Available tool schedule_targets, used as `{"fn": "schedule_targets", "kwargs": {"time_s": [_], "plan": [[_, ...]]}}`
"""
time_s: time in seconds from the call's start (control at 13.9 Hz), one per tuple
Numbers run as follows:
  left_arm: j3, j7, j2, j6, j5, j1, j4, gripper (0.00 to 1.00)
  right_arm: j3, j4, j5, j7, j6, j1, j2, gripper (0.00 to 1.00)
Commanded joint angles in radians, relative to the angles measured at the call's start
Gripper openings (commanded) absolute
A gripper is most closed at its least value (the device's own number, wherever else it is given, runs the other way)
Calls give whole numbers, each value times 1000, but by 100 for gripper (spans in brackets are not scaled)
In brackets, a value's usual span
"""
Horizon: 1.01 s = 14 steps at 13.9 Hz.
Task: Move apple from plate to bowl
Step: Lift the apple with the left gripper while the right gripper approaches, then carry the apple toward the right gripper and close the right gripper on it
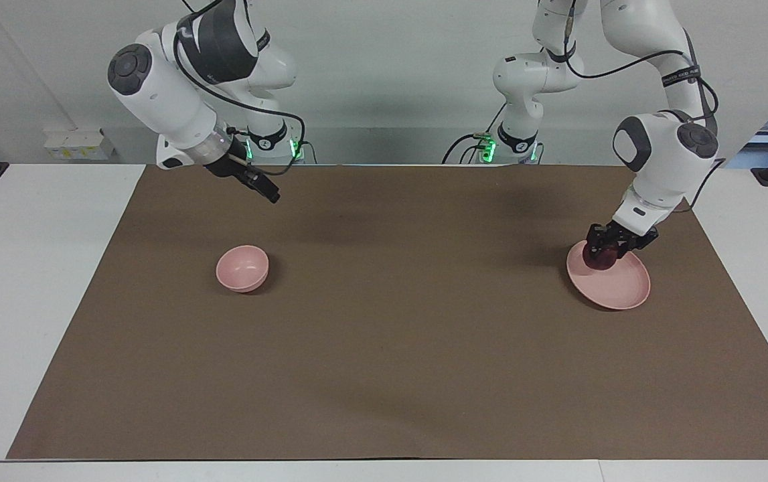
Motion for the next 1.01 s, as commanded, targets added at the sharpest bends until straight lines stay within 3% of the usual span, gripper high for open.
{"fn": "schedule_targets", "kwargs": {"time_s": [0.0, 0.22, 0.43, 0.72, 0.94], "plan": [[-2, -94, -78, -128, -10, -80, 28, 0, 0, -6, 101, 152, 71, 28, 39, 100], [-2, -316, -83, -164, -78, -238, 51, 0, 0, -3, 210, 206, 137, 47, 92, 100], [-2, -407, -78, -143, -279, -332, 66, 0, 2, 21, 330, 205, 204, 68, 131, 100], [-8, -435, -77, -35, -523, -425, 66, 0, 2, 31, 477, 243, 247, 93, 191, 100], [-18, -446, -75, 80, -680, -502, 63, 0, 2, 29, 511, 313, 316, 146, 197, 100]]}}
